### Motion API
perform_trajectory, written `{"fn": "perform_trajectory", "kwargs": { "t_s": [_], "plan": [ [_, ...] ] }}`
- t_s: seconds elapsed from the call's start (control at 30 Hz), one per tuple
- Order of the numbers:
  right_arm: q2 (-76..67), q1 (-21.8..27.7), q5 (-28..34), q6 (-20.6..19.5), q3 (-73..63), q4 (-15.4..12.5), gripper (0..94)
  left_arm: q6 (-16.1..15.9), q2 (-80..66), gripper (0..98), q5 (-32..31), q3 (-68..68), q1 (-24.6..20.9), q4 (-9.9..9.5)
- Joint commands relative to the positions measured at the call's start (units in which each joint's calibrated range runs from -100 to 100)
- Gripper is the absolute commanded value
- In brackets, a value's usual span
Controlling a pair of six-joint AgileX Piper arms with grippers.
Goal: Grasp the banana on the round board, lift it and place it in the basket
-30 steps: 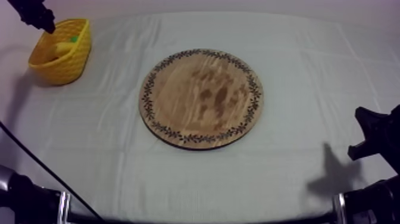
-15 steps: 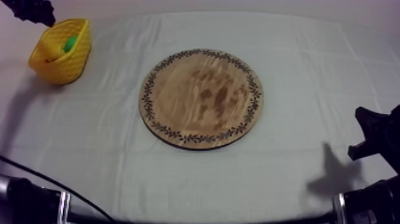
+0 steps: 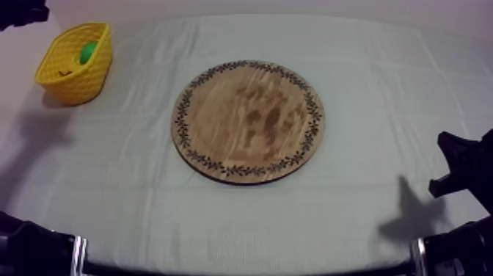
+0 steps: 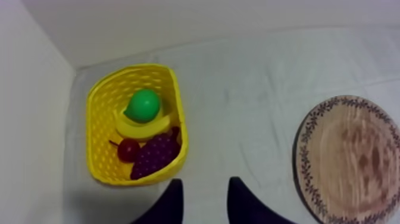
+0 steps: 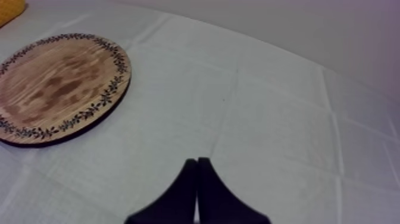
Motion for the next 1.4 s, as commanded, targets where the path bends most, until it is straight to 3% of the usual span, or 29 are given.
{"fn": "perform_trajectory", "kwargs": {
  "t_s": [0.0, 0.17, 0.3, 0.8, 1.13, 1.37],
  "plan": [
    [0.03, 0.00, 0.03, 0.00, -0.03, 0.00, 0.2, 0.50, -8.07, 20.3, -2.97, 4.36, 0.10, -0.06],
    [0.03, 0.00, 0.03, -0.01, -0.03, 0.00, 0.2, 0.94, -16.48, 6.8, -8.29, 12.02, 0.33, -0.10],
    [0.03, 0.00, 0.03, -0.01, -0.03, 0.00, 0.2, 1.41, -22.63, 1.8, -13.26, 19.59, 0.47, 0.09],
    [0.03, 0.00, 0.03, -0.01, -0.03, 0.00, 0.2, 3.94, -48.34, 0.0, -30.36, 56.29, 1.66, 0.33],
    [0.03, 0.00, 0.03, -0.01, -0.03, 0.00, 0.2, 5.90, -59.05, 0.0, -37.61, 70.57, 2.40, 0.74],
    [0.03, 0.00, 0.03, -0.01, -0.03, 0.00, 0.2, 4.69, -63.59, 0.0, -38.81, 75.67, 2.73, 2.17]
  ]
}}
